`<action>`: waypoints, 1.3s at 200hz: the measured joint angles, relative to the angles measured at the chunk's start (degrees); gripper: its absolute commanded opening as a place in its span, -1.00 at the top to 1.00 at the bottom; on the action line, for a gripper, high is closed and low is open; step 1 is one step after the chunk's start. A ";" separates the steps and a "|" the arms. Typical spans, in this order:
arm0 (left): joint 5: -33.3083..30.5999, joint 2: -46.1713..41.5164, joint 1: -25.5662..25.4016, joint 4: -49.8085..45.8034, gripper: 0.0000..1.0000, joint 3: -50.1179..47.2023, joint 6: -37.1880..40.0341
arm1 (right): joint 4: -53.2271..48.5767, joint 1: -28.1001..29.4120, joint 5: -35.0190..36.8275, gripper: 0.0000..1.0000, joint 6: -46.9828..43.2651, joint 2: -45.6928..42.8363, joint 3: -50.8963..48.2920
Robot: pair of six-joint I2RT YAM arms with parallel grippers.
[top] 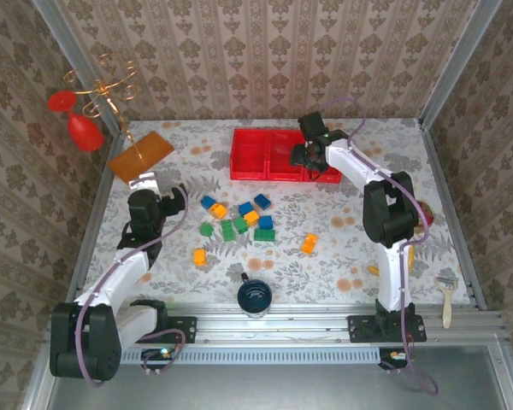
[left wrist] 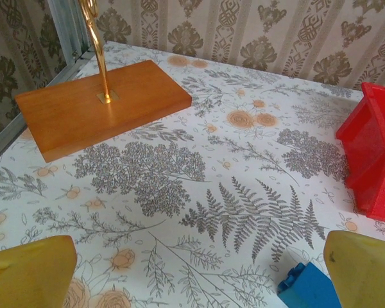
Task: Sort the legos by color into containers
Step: Move the container to the top-center of the table, then pick up the lego from the middle-left of the table.
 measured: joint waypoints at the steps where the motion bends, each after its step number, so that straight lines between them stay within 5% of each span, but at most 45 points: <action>1: -0.02 -0.07 0.00 -0.11 -1.00 0.00 -0.04 | 0.00 0.02 0.04 -0.39 -0.04 -0.13 -0.07; 106: -0.35 3.52 -0.87 -14.27 -1.00 7.08 -5.16 | 1.79 4.87 7.32 -0.68 0.68 -18.53 -20.26; 123: 0.07 5.68 -2.25 -14.71 -1.00 7.08 -6.25 | 1.86 5.95 7.87 -1.00 1.62 -20.06 -23.28; 260: -1.05 29.51 -11.02 -16.57 -0.79 19.45 -16.92 | 2.25 8.48 8.57 -1.00 4.04 -21.97 -27.54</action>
